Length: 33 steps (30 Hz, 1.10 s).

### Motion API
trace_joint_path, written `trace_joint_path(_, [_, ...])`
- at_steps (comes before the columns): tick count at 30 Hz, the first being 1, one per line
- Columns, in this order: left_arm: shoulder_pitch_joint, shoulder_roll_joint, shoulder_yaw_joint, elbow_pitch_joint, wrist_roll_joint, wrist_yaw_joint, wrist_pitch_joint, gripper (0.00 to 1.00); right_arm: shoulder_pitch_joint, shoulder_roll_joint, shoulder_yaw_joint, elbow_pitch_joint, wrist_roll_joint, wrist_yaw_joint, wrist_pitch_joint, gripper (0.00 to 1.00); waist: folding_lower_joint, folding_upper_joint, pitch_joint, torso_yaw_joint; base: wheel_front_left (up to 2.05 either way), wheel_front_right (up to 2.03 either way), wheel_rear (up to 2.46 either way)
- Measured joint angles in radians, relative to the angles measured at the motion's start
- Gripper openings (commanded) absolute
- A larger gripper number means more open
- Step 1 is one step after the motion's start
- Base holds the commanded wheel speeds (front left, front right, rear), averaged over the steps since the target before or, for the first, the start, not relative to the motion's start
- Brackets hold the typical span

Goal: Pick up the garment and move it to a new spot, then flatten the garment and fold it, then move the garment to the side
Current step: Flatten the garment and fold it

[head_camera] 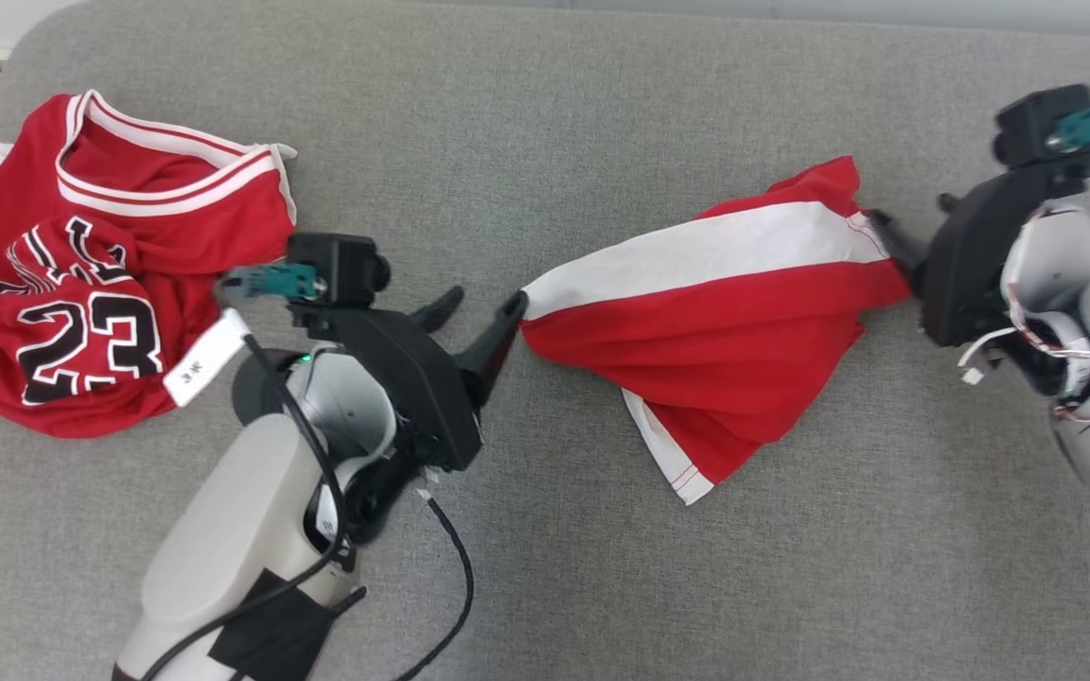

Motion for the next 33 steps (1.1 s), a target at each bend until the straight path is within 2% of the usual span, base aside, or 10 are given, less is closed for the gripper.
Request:
trace_joint_path(5, [0.012, -0.006, -0.018, -0.012, -0.020, -0.012, 0.014, 1.00, 0.000, 0.026, 0.021, -0.022, 0.000, 0.005, 0.003, 1.00, 0.0000, 0.0000, 0.001, -0.004, 0.00, 0.00, 0.00])
trace_joint_path(11, [0.003, -0.024, -0.022, 0.000, -0.021, -0.003, 0.016, 1.00, 0.000, 0.029, 0.032, -0.025, 0.000, 0.005, 0.018, 1.00, 0.0000, -0.0001, 0.017, -0.014, 0.00, 0.00, 0.00])
trace_joint_path(31, [-0.035, -0.034, -0.039, 0.054, -0.022, -0.003, 0.013, 1.00, -0.005, 0.034, 0.031, 0.013, 0.000, 0.005, 0.017, 1.00, 0.0001, 0.0000, 0.058, -0.011, 0.00, 0.00, 0.00])
trace_joint_path(32, [-0.036, -0.035, -0.039, 0.055, -0.022, -0.003, 0.013, 1.00, -0.005, 0.035, 0.032, 0.016, 0.000, 0.006, 0.017, 0.86, 0.0002, 0.0000, 0.059, -0.010, 0.00, 0.00, 0.00])
trace_joint_path(33, [-0.037, -0.035, -0.040, 0.057, -0.023, -0.004, 0.013, 1.00, -0.006, 0.035, 0.032, 0.019, 0.000, 0.006, 0.017, 0.66, 0.0002, 0.0000, 0.060, -0.010, 0.00, 0.00, 0.00])
